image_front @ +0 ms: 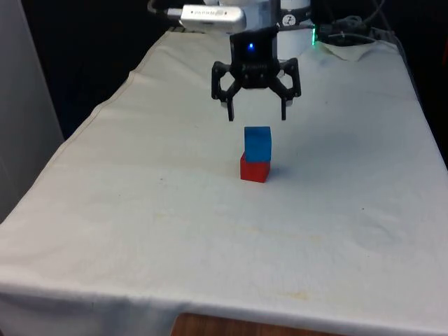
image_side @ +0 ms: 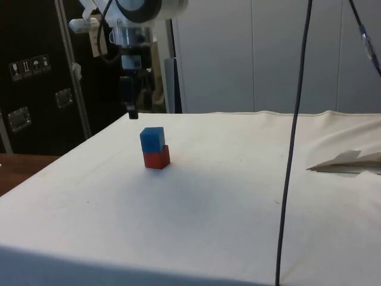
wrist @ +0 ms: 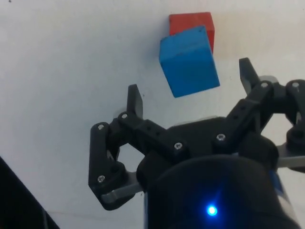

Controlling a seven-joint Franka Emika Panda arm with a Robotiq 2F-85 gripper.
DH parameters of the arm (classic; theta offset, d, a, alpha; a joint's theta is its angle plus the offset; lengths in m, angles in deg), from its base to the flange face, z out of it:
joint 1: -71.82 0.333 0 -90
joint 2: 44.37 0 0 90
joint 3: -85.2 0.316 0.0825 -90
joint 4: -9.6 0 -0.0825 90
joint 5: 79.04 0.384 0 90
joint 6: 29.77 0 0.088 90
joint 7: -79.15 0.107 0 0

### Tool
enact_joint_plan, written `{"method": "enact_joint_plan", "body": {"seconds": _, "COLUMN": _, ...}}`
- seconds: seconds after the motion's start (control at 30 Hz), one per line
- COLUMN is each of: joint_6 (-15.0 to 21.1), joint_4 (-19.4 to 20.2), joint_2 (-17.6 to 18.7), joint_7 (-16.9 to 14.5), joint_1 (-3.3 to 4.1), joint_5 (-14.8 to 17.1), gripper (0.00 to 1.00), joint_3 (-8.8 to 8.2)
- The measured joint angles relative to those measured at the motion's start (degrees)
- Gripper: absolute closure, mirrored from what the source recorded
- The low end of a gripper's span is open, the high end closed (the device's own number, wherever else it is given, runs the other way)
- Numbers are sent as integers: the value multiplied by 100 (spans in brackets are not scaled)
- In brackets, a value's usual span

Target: Stack the two cubes.

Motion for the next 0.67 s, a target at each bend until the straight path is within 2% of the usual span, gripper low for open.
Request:
{"method": "enact_joint_plan", "body": {"seconds": 0.37, "joint_6": -264, "joint_4": 80, "joint_2": -390, "joint_7": 350, "joint_1": 0, "joint_5": 0, "gripper": 0, "joint_3": -17}}
{"method": "enact_joint_plan", "body": {"seconds": 0.67, "joint_6": -332, "joint_4": 246, "joint_2": -665, "joint_7": 493, "joint_1": 0, "joint_5": 0, "gripper": 0, "joint_3": -17}}
